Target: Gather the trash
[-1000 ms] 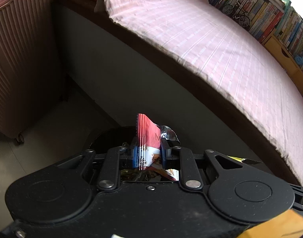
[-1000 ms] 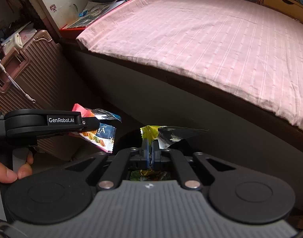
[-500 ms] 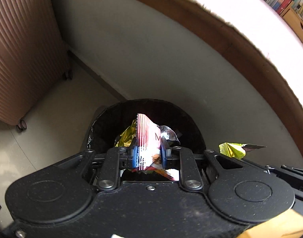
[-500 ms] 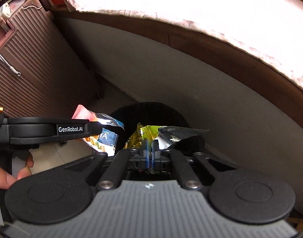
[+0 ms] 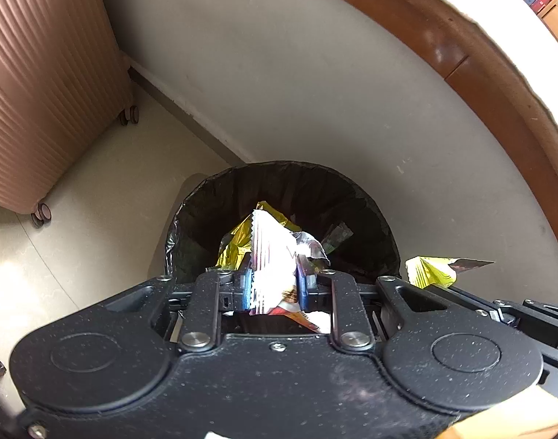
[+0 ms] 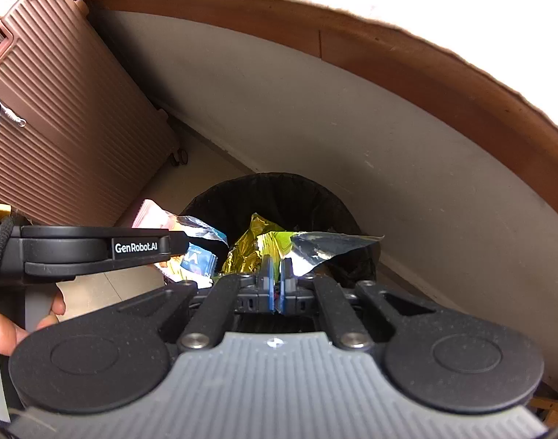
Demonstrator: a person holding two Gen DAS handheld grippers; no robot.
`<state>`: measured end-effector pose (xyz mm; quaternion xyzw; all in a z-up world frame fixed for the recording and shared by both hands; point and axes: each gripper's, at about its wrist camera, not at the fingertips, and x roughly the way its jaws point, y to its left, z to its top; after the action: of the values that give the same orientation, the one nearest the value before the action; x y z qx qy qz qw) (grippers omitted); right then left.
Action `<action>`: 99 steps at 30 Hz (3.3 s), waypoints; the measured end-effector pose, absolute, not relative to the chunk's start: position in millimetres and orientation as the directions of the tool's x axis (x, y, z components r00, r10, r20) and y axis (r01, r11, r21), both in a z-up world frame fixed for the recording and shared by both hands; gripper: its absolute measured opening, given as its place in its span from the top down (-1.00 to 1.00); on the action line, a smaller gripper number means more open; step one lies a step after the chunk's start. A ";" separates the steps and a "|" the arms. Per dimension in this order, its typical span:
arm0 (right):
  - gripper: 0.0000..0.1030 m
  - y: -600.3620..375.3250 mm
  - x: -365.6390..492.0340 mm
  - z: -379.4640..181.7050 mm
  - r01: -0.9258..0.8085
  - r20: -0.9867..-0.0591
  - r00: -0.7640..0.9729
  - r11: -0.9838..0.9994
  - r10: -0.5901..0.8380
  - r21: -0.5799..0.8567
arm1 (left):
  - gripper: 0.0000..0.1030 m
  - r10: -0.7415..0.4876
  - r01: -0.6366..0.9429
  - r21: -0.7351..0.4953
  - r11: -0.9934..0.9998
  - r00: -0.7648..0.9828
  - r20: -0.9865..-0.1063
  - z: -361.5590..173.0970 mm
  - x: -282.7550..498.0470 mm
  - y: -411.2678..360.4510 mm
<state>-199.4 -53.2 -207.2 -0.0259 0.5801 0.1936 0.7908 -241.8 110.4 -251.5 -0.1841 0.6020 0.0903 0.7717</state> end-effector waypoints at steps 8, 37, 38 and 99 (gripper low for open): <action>0.66 -55.5 -195.6 -207.4 -0.334 -0.931 0.238 0.924 0.276 0.189 | 0.56 -0.083 -0.377 -0.165 0.911 0.225 -0.971 -257.8 -234.6 110.9; -0.33 -71.5 -199.2 -200.8 -0.275 -0.933 0.283 0.951 0.223 0.144 | -0.37 -0.055 -0.400 -0.141 0.906 0.220 -0.974 -244.9 -236.3 118.1; -0.34 -72.4 -199.4 -201.3 -0.273 -0.933 0.284 0.951 0.222 0.143 | -0.37 -0.050 -0.401 -0.136 0.906 0.217 -0.975 -244.8 -236.6 117.7; -0.39 -80.5 -212.2 -187.4 -0.229 -0.923 0.323 0.963 0.211 0.140 | -0.96 -0.042 -0.342 -0.130 0.931 0.254 -0.966 -232.2 -251.8 101.6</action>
<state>-212.2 -80.5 -187.4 -0.0081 0.5659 0.1353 0.8133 -251.8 101.6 -232.2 -0.1590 0.6030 0.0968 0.7757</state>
